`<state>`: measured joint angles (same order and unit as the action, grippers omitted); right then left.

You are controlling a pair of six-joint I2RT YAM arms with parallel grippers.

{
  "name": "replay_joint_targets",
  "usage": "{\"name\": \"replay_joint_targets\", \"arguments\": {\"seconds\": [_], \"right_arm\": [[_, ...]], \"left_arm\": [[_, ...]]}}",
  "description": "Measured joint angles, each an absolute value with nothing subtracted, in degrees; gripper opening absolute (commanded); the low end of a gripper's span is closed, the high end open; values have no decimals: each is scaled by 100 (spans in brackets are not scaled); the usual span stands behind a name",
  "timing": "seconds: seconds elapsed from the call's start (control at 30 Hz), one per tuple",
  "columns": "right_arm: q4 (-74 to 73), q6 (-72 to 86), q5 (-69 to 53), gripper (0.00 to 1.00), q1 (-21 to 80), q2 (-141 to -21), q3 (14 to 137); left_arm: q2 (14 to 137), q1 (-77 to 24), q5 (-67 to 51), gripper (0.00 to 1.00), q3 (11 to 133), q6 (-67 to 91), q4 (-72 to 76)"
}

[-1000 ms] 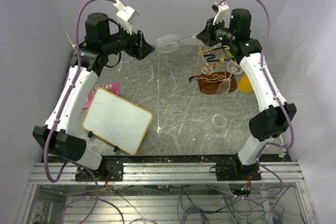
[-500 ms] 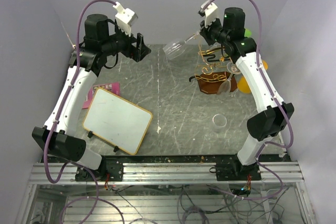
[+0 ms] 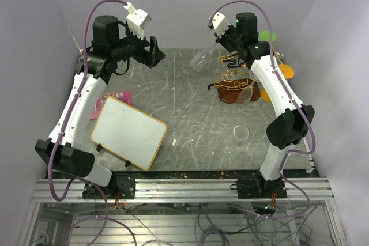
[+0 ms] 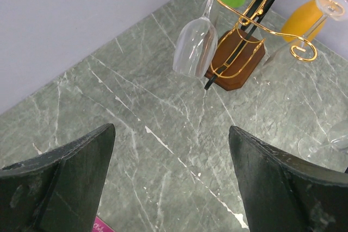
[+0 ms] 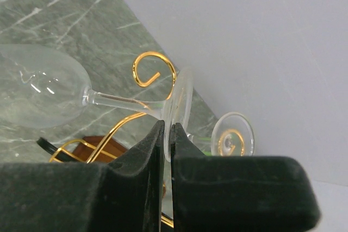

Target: Place the wine glass upside down on the wine glass rack

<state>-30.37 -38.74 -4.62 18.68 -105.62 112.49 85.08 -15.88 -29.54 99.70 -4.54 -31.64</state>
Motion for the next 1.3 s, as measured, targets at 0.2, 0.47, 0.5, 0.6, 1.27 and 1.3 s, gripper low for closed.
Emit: {"name": "replay_joint_targets", "arguments": {"seconds": [0.2,0.47,0.5,0.6,1.27,1.3], "right_arm": [[-3026,-4219,-158,0,1949,-10602,11249],[-2926,-4477,211,0,2058,-10630,11249],[-2893,-4510,261,0,2069,-10654,11249],[-2805,-4580,399,0,2091,-10735,11246],[-2147,-4952,1199,0,2200,-11076,11238],[-2106,-4954,1205,0,2200,-11126,11240]], "left_arm": [[8508,-1586,-2961,95,9970,-456,-3164],[8508,-1586,-2987,94,9970,-458,-3164],[8508,-1584,-2993,94,9970,-458,-3164],[8508,-1584,-3006,94,9970,-458,-3164],[8508,-1584,-3013,93,9970,-497,-3166],[8508,-1584,-3013,93,9970,-504,-3166]]}}
